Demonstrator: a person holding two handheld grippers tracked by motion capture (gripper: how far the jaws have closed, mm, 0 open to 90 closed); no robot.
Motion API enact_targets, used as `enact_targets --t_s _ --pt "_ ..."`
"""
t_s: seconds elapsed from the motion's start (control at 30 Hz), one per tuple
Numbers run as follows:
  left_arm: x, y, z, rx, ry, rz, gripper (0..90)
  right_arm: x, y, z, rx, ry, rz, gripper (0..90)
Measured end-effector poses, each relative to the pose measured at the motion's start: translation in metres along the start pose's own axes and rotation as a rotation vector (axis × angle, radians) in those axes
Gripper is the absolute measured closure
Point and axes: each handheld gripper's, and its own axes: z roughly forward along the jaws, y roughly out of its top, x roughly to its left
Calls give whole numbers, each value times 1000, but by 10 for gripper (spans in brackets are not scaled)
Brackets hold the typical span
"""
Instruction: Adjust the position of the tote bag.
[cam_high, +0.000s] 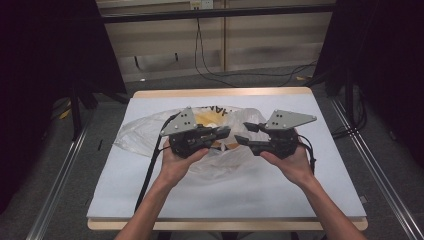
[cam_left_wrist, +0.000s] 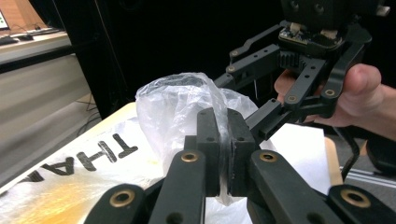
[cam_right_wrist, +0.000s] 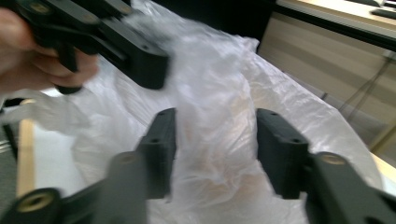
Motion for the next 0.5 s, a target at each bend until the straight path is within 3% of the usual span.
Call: enact_targets --t_s 0.03,0.13,0.17,0.27,0.5 --pt "0 -1 0 5 5 0 869 0 0 0 0 0 0 558" --pt "1 -2 0 1 15 0 848 -1 -3 2 4 16 5 731" --pt "0 -2 0 2 20 -5 804 -2 -4 3 -2 23 12 843" --pt "0 -1 -1 3 18 -13 694 -2 -4 2 -10 29 3 893" --pt "-1 5 -24 -22 77 -12 599 -7 -7 -1 -26 41 22 897"
